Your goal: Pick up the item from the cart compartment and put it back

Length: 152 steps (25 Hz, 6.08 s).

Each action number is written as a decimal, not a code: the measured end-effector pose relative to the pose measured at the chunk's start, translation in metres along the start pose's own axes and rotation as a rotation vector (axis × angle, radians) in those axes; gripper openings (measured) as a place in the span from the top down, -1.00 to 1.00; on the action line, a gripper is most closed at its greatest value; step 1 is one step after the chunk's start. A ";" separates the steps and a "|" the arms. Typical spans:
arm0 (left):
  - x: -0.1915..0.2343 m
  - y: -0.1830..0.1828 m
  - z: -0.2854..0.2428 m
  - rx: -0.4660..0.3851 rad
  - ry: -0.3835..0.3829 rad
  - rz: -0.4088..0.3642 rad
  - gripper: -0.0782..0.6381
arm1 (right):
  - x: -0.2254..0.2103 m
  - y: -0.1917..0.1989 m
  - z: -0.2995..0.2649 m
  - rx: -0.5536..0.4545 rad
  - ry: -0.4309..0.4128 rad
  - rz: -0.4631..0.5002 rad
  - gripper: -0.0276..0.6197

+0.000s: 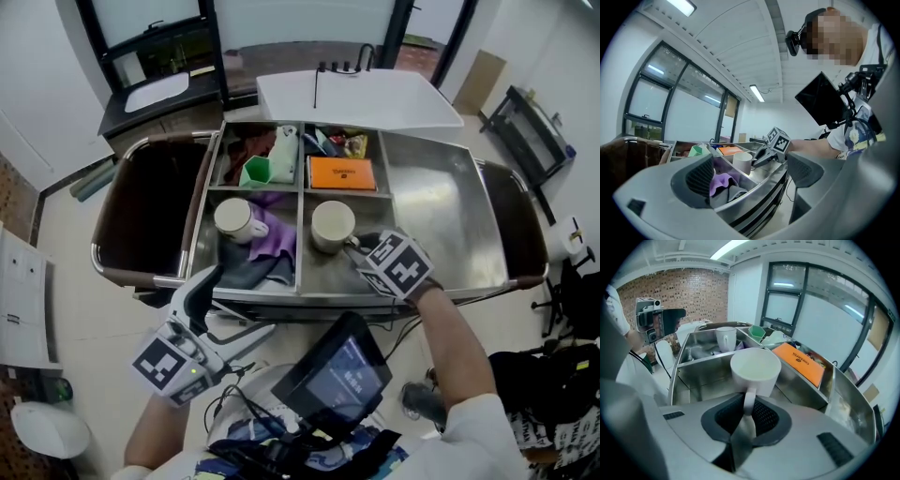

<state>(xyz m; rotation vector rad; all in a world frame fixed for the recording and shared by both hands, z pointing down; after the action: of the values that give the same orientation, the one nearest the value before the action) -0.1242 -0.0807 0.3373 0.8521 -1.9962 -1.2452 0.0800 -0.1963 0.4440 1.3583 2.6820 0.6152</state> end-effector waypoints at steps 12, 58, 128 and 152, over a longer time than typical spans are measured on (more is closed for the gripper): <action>-0.002 -0.006 -0.003 -0.003 0.007 -0.005 -0.52 | -0.012 -0.001 0.068 -0.135 0.032 -0.049 0.77; -0.033 -0.016 -0.033 0.031 0.173 -0.076 -0.52 | 0.052 0.130 0.246 -0.233 0.252 -0.252 0.77; -0.029 -0.004 -0.020 0.025 -0.224 0.060 -0.52 | -0.295 0.059 -0.021 -0.326 0.207 -0.552 0.73; -0.026 0.000 -0.001 0.017 -0.071 0.014 -0.52 | -0.195 0.089 0.108 -0.488 0.408 -0.483 0.32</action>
<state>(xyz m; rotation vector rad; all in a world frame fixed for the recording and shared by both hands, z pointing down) -0.1080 -0.0613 0.3333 0.8105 -2.0686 -1.2683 0.2915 -0.2685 0.3572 0.4789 2.7066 1.4702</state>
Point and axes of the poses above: the fingertips, and each gripper's own axes: z backward along the fingers, x to its left, y out of its underside, the point moved 3 cm from there along z, backward along the fingers, and after that the axes turned 15 degrees about x, right-handed, at the moved point
